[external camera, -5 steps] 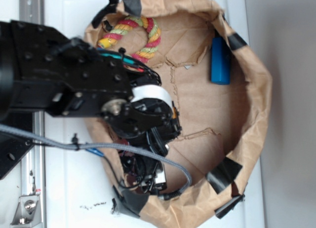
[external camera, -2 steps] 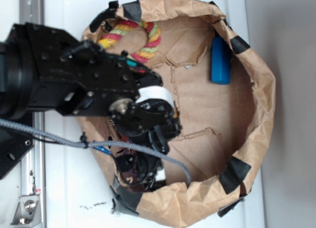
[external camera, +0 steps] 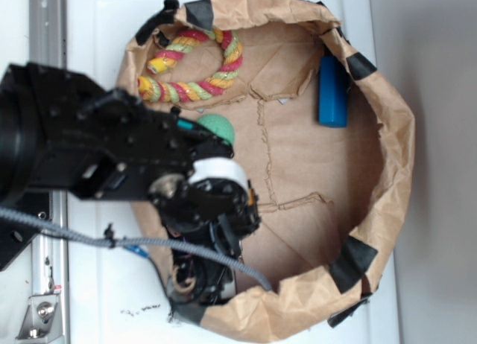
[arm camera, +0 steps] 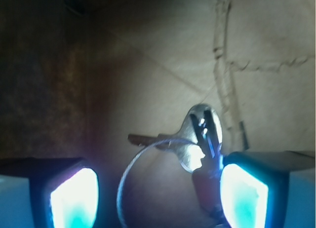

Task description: Grab the silver keys.

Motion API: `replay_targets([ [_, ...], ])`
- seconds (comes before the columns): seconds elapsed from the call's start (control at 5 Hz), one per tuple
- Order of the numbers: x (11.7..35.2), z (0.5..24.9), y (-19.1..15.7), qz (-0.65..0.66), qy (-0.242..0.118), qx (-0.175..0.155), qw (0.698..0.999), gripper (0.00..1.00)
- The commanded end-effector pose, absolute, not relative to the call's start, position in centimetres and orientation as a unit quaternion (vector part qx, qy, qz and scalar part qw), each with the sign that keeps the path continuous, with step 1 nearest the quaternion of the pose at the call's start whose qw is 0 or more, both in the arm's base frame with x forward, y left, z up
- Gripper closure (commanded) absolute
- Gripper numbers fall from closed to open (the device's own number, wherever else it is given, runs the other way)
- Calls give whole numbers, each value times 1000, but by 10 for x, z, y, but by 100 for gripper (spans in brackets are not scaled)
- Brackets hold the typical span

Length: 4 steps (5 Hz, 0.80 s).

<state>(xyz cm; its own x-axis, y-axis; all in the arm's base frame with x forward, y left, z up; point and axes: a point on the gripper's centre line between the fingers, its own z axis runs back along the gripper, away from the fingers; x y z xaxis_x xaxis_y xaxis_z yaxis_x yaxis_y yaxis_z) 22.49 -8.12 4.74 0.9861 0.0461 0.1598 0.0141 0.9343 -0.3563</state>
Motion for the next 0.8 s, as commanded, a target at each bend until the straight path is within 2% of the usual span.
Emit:
replay_targets([
  [0.0,216,47,-104,-11,-71,-194,978,0],
  [0.2,213,39,-109,-14,-59,-195,979,0],
  [0.4,211,28,-110,-4,-52,-197,979,89],
  [0.6,209,30,-109,-8,-54,-200,978,100],
])
